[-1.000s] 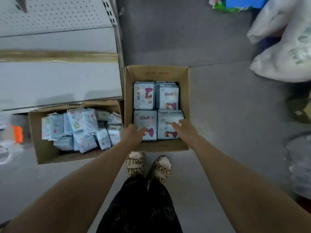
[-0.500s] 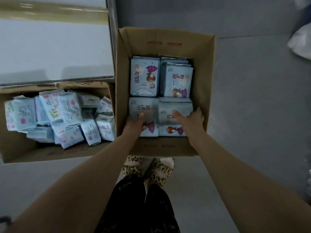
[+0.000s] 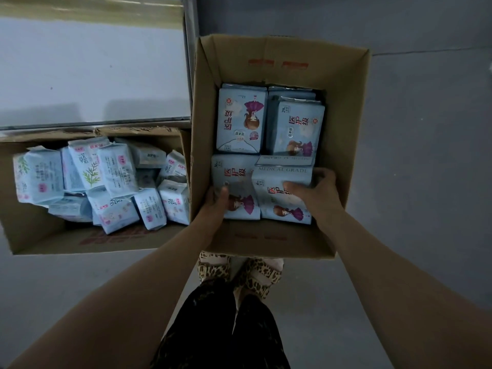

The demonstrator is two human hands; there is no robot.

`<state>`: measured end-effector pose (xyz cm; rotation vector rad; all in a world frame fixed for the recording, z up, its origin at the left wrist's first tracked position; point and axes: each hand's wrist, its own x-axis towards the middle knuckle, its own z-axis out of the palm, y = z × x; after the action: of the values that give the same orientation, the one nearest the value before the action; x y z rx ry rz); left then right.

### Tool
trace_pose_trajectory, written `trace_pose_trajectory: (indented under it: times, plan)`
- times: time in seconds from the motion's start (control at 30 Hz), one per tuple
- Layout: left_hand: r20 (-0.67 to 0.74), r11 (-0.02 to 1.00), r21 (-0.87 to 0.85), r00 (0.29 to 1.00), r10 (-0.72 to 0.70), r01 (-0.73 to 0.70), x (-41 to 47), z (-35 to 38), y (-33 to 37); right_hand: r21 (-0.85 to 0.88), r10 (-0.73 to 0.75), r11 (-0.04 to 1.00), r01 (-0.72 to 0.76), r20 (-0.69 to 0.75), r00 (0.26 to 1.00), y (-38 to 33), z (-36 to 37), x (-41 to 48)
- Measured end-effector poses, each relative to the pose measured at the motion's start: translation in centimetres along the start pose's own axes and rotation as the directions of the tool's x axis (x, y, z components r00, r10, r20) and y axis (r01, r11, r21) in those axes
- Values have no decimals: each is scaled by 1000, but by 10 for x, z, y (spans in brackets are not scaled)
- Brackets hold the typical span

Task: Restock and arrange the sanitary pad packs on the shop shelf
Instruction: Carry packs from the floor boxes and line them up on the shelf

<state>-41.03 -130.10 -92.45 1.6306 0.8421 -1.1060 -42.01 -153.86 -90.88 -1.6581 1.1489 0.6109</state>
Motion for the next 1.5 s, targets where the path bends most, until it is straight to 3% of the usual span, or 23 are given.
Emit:
trace_pose_trajectory:
  times: [0.17,0.3,0.43,0.63,0.97,1.5]
  plan:
    - [8,999,-21,1000,-27,27,13,-3,-11,-94,-96,991,99,38,995,-11,-7,-6]
    - [33,998,-38,998,-45,47,7,3,6,-74,-267,963,259,-134,954,-19,-6,-32]
    - [20,992,-63,993,-112,113,17,12,20,195,-207,943,268,-285,936,-34,-19,-41]
    - [64,994,-4,992,-113,113,25,13,17,297,-135,930,214,-266,954,-61,-24,-39]
    - [287,967,-233,957,-32,102,36,30,6,229,-134,954,194,-254,958,-49,-26,-42]
    - [242,970,-231,970,-15,72,55,32,3,433,-170,863,262,-239,956,-52,-27,-55]
